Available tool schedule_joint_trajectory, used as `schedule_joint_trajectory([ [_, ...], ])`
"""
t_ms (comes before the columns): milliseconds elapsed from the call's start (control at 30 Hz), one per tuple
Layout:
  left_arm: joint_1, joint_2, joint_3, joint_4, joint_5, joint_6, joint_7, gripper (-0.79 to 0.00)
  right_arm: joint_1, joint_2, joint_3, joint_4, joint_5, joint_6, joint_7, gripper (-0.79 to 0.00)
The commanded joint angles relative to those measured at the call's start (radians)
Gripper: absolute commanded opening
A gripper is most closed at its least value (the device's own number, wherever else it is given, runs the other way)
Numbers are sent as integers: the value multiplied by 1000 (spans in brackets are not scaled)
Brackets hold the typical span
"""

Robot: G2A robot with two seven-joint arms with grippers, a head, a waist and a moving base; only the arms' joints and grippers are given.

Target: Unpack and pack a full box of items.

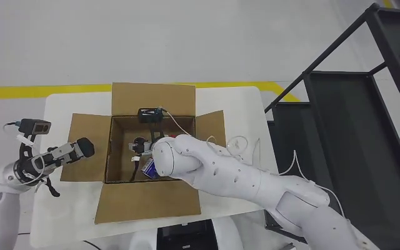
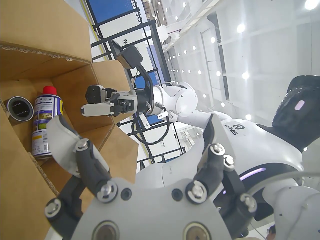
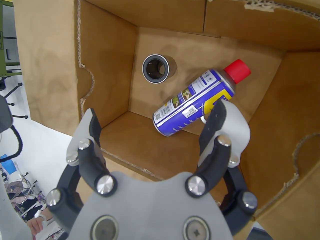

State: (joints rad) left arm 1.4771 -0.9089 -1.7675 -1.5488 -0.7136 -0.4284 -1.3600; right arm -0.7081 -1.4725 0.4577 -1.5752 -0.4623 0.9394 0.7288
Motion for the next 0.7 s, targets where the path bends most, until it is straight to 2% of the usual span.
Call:
schedule_joint_trajectory([
  [0, 0, 0, 0, 0, 0, 0, 0, 0, 0, 0, 0, 0, 0, 0, 0, 0],
  [200, 0, 0, 0, 0, 0, 0, 0, 0, 0, 0, 0, 0, 0, 0, 0, 0],
  [267, 0, 0, 0, 0, 0, 0, 0, 0, -5, -1, -4, 16, -8, -28, -7, 0],
  [400, 0, 0, 0, 0, 0, 0, 0, 0, 35, -17, -19, 59, -14, -1, 51, 0],
  [567, 0, 0, 0, 0, 0, 0, 0, 0, 103, -68, -89, 149, -38, 70, 82, 0],
  [667, 0, 0, 0, 0, 0, 0, 0, 0, 130, -113, -122, 233, -19, 73, 79, 0],
])
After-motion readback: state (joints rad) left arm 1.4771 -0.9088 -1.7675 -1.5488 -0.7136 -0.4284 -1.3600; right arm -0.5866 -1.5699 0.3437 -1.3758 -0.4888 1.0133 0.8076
